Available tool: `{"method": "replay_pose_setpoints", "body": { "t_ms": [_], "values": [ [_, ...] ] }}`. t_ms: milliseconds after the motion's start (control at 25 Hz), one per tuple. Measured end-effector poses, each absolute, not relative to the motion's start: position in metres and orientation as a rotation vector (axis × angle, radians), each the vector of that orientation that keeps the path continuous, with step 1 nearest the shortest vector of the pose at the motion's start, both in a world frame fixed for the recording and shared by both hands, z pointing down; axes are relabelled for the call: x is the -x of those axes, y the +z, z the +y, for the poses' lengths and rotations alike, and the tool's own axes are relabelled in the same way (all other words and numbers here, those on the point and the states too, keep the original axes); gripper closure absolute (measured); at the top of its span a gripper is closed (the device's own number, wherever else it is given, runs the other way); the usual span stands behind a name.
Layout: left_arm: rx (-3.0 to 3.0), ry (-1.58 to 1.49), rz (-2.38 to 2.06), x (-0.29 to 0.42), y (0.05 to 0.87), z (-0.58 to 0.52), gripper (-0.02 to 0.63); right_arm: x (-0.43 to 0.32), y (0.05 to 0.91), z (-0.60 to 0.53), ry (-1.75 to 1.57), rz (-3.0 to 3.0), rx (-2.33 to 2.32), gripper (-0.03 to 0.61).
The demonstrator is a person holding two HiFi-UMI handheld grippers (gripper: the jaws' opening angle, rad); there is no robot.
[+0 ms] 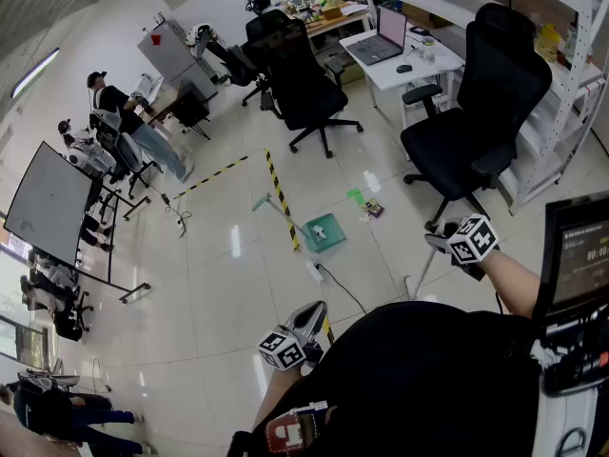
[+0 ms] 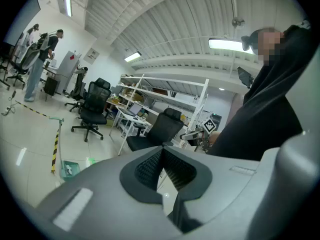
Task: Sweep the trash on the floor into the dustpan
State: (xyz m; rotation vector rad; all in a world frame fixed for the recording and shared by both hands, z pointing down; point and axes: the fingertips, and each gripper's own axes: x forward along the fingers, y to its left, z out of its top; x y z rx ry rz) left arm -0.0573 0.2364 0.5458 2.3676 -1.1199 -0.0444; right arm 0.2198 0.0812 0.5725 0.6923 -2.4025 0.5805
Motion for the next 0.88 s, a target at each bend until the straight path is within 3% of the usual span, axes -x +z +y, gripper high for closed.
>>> {"method": "replay_pose_setpoints", "body": {
  "t_ms": [560,880],
  "values": [
    [-2.274,-0.033,-1.192,0.021,0.560,0.230,0.612,-0.234,0.593,0.034,0.582,-2.409,-0.595,0.489],
    [-2.273,-0.070,-1.171,0.106,0.573,0.185,0.612,-0.160,0.595,-0.015,0.586,-2.363,-0.640,0.492]
  ]
}}
